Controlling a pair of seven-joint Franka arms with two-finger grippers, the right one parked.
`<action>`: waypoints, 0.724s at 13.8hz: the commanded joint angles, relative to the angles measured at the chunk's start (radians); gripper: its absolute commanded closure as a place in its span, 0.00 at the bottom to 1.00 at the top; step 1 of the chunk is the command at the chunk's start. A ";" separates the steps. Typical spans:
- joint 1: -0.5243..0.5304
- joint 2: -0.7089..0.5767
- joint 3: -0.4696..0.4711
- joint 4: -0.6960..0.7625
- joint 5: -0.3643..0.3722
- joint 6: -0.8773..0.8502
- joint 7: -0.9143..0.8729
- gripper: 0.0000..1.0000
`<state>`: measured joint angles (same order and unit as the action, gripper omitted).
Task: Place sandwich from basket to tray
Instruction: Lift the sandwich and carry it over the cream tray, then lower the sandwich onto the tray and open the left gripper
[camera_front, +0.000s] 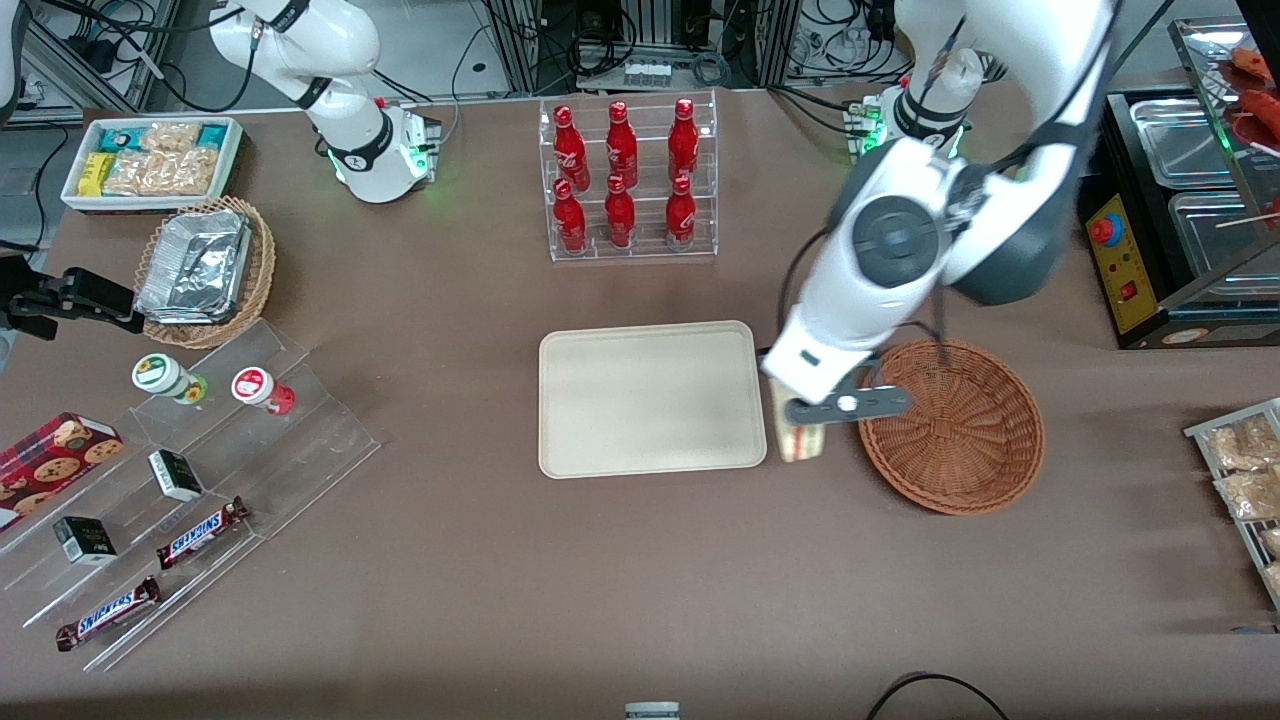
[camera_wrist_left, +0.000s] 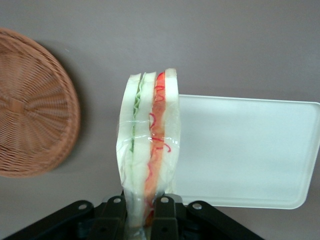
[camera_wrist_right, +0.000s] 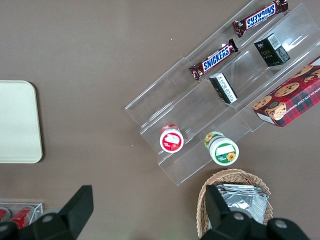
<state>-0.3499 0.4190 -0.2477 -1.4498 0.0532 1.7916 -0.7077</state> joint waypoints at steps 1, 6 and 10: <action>-0.098 0.098 0.007 0.092 0.055 -0.029 -0.108 1.00; -0.202 0.207 0.005 0.091 0.060 0.120 -0.130 1.00; -0.258 0.271 0.007 0.086 0.071 0.187 -0.179 1.00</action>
<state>-0.5856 0.6550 -0.2490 -1.4011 0.1038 1.9650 -0.8435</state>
